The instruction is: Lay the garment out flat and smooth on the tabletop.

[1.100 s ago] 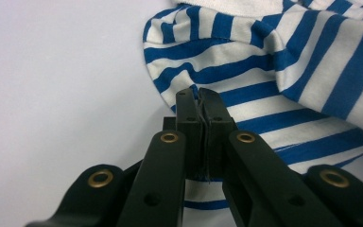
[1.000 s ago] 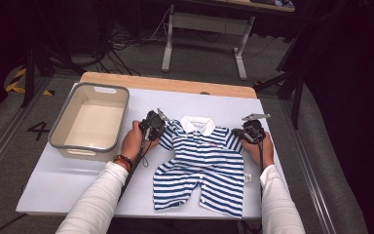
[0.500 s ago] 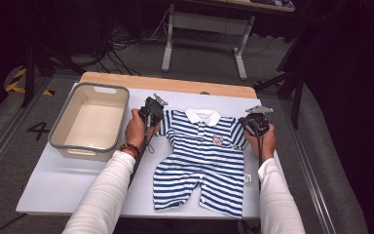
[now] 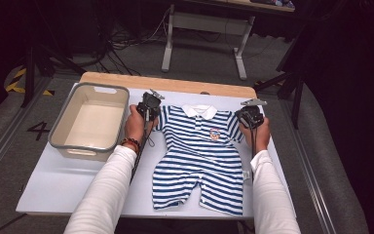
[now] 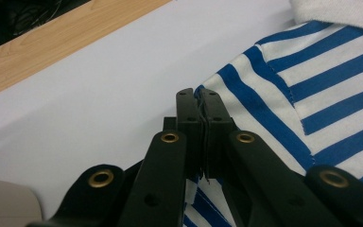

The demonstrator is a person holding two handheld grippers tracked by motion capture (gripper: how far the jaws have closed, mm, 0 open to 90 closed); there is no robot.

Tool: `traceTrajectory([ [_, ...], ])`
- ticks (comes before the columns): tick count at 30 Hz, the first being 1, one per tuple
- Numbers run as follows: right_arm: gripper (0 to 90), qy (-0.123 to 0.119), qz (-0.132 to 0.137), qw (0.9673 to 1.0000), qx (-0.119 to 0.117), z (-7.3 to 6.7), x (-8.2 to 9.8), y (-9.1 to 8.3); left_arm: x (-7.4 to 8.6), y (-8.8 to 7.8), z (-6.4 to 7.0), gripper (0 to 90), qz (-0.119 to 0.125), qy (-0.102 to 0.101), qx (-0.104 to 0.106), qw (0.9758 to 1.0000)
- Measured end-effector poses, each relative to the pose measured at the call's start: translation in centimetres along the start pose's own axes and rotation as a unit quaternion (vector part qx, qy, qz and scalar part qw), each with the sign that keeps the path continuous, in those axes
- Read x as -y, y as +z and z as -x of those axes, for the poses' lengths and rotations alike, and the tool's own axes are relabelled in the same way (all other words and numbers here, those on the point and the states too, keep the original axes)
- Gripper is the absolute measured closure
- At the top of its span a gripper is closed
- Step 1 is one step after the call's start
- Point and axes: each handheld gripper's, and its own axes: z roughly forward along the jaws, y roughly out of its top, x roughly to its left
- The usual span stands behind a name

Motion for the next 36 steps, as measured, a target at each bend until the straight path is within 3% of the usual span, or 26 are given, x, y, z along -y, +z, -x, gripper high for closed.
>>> traceTrajectory([
  [6,89.3,0.004,0.001,1.0000,0.006,0.2,-0.8,0.5,-0.1,0.2,0.1,88.3,-0.003,0.002,-0.002,1.0000],
  [10,85.2,0.001,-0.011,0.9999,0.008,-0.1,-0.8,1.0,0.1,0.4,0.2,87.1,-0.018,-0.009,0.007,0.9998],
  [14,72.7,0.015,-0.021,0.9996,0.010,0.2,-0.4,1.0,0.5,0.5,0.2,73.2,-0.022,-0.023,0.008,0.9995],
  [17,64.2,0.037,-0.013,0.9992,-0.005,0.6,0.0,0.3,0.9,0.1,0.6,61.1,-0.012,-0.024,0.025,0.9993],
  [20,62.2,0.039,-0.004,0.9991,-0.017,0.5,0.4,-0.7,1.5,-0.6,1.4,52.1,0.002,-0.010,0.026,0.9996],
  [23,63.6,0.042,0.010,0.9982,-0.041,0.1,1.1,-1.7,2.2,-1.7,2.3,47.8,0.020,0.004,0.051,0.9985],
  [28,61.5,0.028,0.014,0.9964,-0.079,-1.2,2.9,-3.7,3.9,-3.9,4.2,45.9,0.027,0.055,0.079,0.9950],
  [31,59.3,0.014,0.007,0.9959,-0.089,-2.1,4.0,-4.5,4.8,-4.7,4.7,45.8,0.027,0.060,0.100,0.9928],
  [34,56.8,0.008,-0.002,0.9954,-0.095,-2.9,4.9,-4.7,5.7,-4.8,5.1,43.9,0.010,0.056,0.128,0.9902],
  [36,55.8,0.003,-0.005,0.9959,-0.090,-3.1,5.3,-4.8,6.0,-4.9,5.4,44.9,0.006,0.062,0.129,0.9897],
])
